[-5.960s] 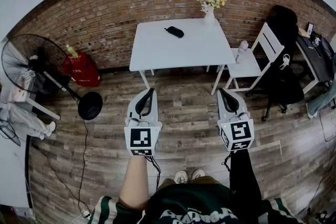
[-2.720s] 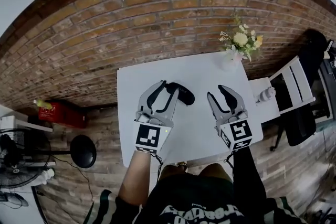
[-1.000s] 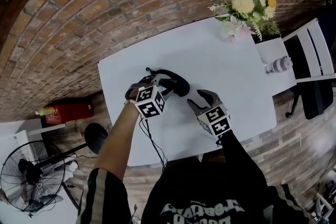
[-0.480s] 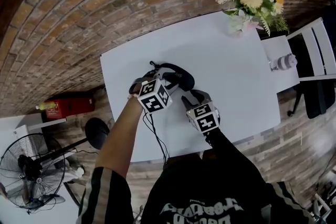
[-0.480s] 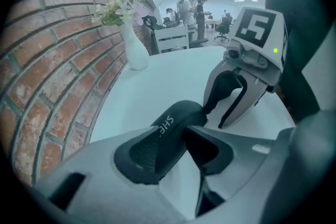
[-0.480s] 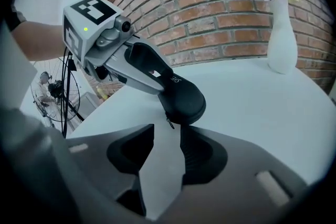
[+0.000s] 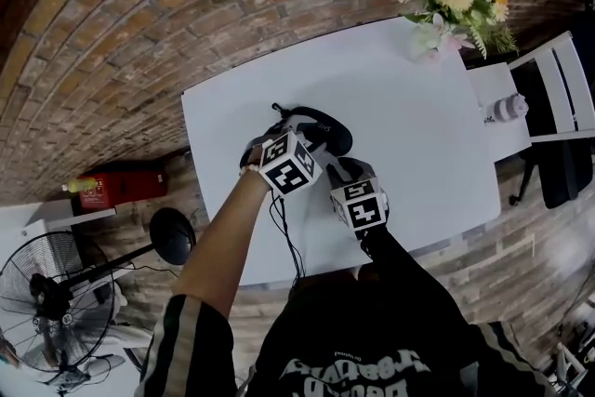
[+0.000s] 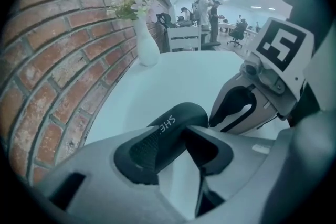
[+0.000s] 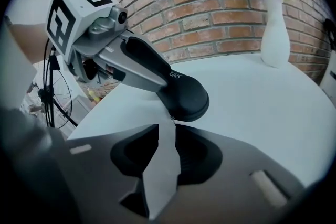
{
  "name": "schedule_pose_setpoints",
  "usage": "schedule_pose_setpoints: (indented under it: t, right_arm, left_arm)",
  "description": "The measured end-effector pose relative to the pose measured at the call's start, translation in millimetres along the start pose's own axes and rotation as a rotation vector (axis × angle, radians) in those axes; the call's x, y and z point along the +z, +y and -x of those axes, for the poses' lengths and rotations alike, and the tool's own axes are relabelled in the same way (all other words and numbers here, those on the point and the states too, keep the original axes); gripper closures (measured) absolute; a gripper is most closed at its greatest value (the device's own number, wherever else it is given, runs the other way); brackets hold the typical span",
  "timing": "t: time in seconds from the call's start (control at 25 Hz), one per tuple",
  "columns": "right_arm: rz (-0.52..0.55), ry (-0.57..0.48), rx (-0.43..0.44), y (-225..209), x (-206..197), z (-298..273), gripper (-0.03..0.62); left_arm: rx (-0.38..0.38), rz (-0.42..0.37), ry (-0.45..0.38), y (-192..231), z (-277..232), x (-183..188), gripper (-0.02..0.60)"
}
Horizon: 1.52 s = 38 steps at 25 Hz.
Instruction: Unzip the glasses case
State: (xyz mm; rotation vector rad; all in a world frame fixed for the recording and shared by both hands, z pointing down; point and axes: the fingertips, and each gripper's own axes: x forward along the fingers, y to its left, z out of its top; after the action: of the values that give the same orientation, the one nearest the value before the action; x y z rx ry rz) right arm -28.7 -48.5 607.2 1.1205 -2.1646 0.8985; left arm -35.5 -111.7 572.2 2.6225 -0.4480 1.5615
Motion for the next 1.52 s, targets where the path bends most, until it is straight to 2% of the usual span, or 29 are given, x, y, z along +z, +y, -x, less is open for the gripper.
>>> schedule_pose_setpoints:
  t: [0.12,0.44,0.52,0.6,0.8,0.88,1.08,1.32,1.52]
  right_arm:
    - [-0.036,-0.002,-0.029,-4.7,1.5,0.0,0.480]
    - [-0.101,-0.017,-0.093,-5.5,6.9,-6.8,0.488]
    - [-0.110,-0.013,-0.119,-7.9,7.4,-8.0,0.507]
    - [-0.101,-0.008,-0.135,-9.7,7.5,-7.9,0.577]
    - [-0.059,-0.030,-0.100,-10.5,5.8,-1.5,0.582]
    - [-0.041,-0.029,-0.097,-13.8,1.4,4.4,0.583]
    - [0.049,-0.004,-0.095,-19.1,-11.6,23.8,0.583]
    - [0.091,0.038,-0.089,-26.2,-28.2,33.4,0.582]
    - [0.113,0.040,-0.099,-27.8,-27.2,34.6,0.582]
  left_arm:
    - [-0.007,0.048,-0.030,1.1,0.9,1.3,0.423]
    - [-0.036,0.058,-0.058,2.3,0.4,1.4,0.423]
    - [-0.039,0.067,-0.069,2.9,0.5,2.2,0.423]
    - [-0.041,0.079,-0.080,3.3,1.0,2.4,0.423]
    - [-0.030,0.074,-0.100,2.1,2.3,3.9,0.425]
    - [-0.033,0.071,-0.109,-3.1,2.5,5.9,0.445]
    - [-0.030,-0.001,-0.096,-25.7,2.7,14.6,0.454]
    - [0.017,0.048,-0.130,-41.3,-1.7,20.9,0.456]
    - [0.007,0.082,-0.140,-41.6,-4.4,21.2,0.456]
